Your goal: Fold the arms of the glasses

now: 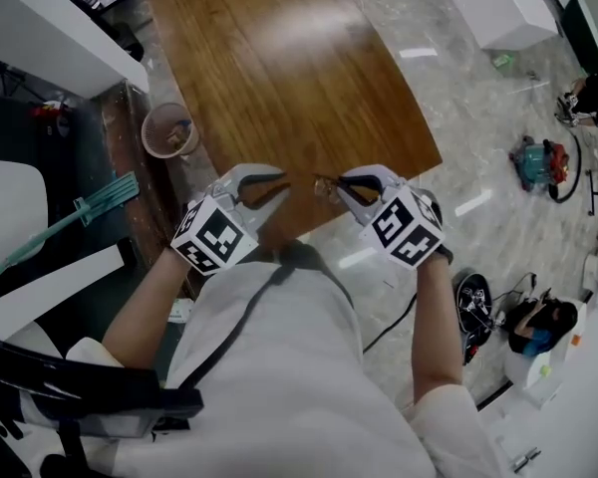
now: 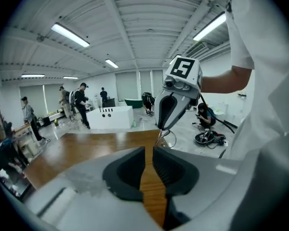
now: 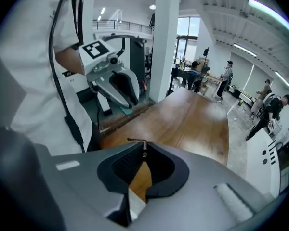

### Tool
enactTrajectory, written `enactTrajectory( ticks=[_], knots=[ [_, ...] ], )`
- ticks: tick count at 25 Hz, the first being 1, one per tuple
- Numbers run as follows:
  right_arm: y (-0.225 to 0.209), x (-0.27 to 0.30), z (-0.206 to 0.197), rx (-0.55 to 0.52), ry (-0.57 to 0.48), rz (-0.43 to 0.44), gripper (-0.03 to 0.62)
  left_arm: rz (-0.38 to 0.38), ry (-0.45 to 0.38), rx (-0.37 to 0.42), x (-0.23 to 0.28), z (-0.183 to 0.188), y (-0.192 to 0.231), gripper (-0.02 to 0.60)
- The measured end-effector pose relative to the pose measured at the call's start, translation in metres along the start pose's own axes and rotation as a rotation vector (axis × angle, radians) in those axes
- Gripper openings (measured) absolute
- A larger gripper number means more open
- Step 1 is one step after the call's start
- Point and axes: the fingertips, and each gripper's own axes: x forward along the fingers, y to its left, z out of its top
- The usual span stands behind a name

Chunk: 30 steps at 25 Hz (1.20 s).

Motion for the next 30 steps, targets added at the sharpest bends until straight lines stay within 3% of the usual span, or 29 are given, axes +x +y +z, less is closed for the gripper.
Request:
enactTrajectory(
  ticks=[6, 12, 16, 21, 25, 30],
  knots=[
    [-0.007, 0.052, -0.046, -0.191, 0.352, -0.071, 0.031, 0.039, 0.160, -0.074, 0.027, -0.060, -0.002, 0.055],
    [-0.011, 0.094, -0.048, -0.310, 0.570, -0.095, 0.031, 0.096, 0.173, -0.153, 0.020, -0.082, 0.008, 0.045],
    [-0.007, 0.126, -0.048, -0.390, 0.710, -0.102, 0.031, 0.199, 0.179, -0.245, -0.003, -0.105, 0.033, 0.037],
    [0.000, 0.163, -0.058, -0.536, 0.928, -0.037, 0.031, 0.266, 0.204, -0.298, -0.026, -0.122, 0.054, 0.031],
    [0.007, 0.191, -0.062, -0.593, 1.010, -0.011, 0.032, 0.345, 0.202, -0.407, -0.034, -0.148, 0.068, 0.031],
    [0.013, 0.214, -0.065, -0.630, 1.091, 0.008, 0.034, 0.347, 0.279, -0.493, -0.041, -0.199, 0.068, 0.024]
  ],
)
